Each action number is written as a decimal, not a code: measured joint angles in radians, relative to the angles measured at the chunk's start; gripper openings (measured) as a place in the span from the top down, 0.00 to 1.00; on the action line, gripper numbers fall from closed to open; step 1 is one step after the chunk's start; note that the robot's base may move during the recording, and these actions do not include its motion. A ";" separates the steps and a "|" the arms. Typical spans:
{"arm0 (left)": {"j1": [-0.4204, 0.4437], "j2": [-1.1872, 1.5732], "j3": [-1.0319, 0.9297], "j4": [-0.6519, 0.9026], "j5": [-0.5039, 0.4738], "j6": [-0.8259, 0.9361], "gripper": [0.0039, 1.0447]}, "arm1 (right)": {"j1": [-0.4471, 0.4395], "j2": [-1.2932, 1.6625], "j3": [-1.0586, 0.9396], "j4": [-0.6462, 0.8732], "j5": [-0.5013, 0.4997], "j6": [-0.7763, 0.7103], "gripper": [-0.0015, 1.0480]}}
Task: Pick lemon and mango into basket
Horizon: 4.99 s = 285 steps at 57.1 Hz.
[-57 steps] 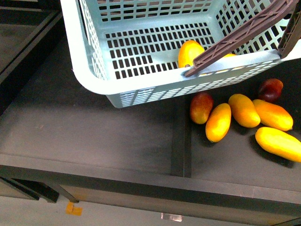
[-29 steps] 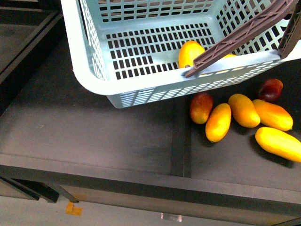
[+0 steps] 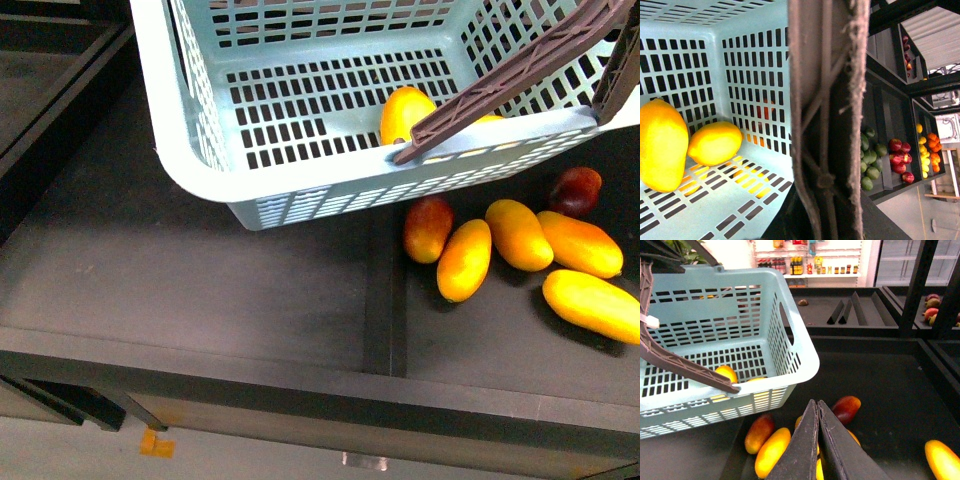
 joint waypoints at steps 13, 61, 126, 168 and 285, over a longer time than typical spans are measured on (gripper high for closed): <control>0.000 0.000 0.000 0.000 0.000 0.001 0.95 | 0.002 -0.162 0.000 -0.169 0.001 0.000 0.98; 0.262 0.241 0.121 0.007 -0.427 -0.187 0.95 | 0.002 -0.166 0.000 -0.169 0.000 -0.001 0.08; 0.412 0.443 0.290 -0.068 -0.436 -0.700 0.47 | 0.002 -0.166 0.000 -0.169 0.001 -0.001 0.08; 0.499 -0.380 -1.009 1.082 -0.346 0.768 0.75 | 0.002 -0.166 0.000 -0.169 0.000 -0.001 0.08; 0.586 -1.764 -1.648 0.335 -0.250 0.852 0.97 | 0.002 -0.166 0.000 -0.169 0.000 -0.001 0.08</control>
